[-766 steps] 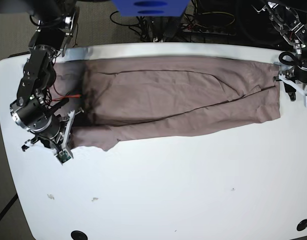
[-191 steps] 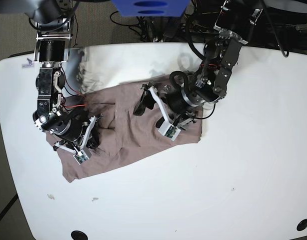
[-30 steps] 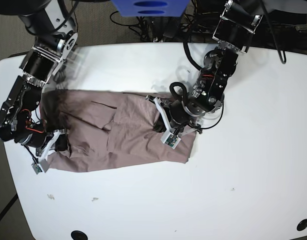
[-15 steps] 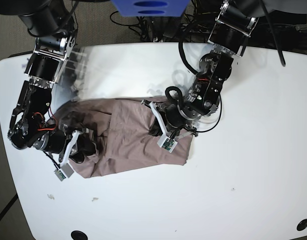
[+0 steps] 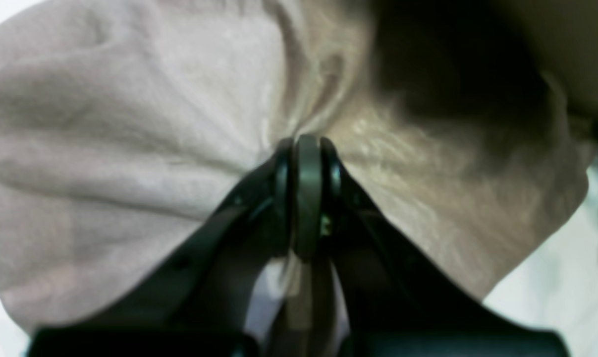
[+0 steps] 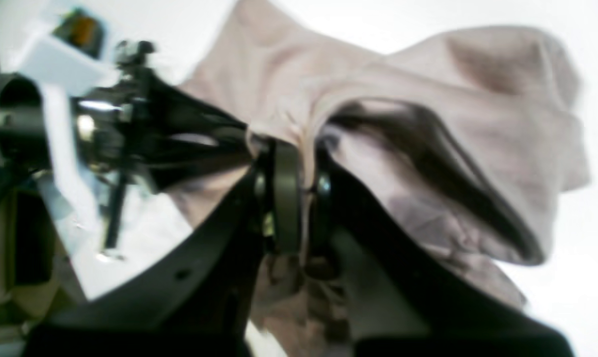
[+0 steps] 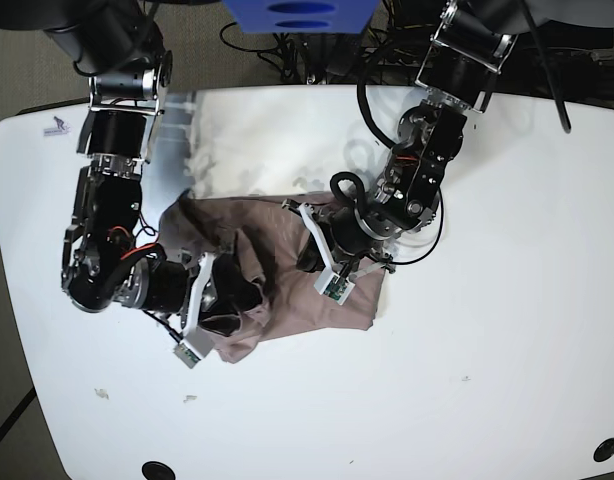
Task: Fold the T-shirt properly
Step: 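Lift and fold the held end with the right gripper toward the left gripper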
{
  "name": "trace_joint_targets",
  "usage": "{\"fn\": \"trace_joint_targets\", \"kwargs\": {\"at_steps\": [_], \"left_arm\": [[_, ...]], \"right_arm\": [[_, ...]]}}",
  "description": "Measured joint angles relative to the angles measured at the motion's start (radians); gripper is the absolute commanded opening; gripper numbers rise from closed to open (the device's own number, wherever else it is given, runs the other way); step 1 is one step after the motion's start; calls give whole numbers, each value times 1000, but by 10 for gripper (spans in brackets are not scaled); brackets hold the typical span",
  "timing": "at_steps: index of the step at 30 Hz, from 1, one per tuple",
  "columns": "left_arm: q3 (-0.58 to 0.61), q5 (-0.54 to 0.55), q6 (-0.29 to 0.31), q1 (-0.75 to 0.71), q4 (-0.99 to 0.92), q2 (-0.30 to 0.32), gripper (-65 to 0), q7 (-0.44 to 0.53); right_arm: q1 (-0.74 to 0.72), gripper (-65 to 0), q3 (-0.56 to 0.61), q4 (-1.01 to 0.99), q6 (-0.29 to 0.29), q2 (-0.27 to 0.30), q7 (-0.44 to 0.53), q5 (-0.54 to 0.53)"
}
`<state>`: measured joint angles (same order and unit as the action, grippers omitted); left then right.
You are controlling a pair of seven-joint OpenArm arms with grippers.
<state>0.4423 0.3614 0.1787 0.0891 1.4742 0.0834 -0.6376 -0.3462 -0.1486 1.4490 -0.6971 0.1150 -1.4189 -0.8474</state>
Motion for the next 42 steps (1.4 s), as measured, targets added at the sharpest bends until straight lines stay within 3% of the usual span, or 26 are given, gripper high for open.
{"fn": "trace_joint_targets", "kwargs": {"at_steps": [13, 15, 21, 39, 42], "left_arm": [[0, 2, 1, 31, -17, -2, -650, -12], [0, 3, 1, 36, -22, -10, -650, -13], [-5, 12, -3, 43, -39, -23, -650, -8], [-5, 3, -1, 40, -22, -22, -650, -14], [-4, -4, -21, 34, 4, -22, -604, -37]], "right_arm": [[0, -650, 143, -2, 0, -67, 10, 11], [-2, -650, 166, -2, 28, -84, 18, 18], [-8, -650, 206, -2, 56, -130, 31, 125], [-8, -650, 227, -3, 57, -137, 61, 164], [-8, -650, 227, -3, 56, -137, 61, 156]]}}
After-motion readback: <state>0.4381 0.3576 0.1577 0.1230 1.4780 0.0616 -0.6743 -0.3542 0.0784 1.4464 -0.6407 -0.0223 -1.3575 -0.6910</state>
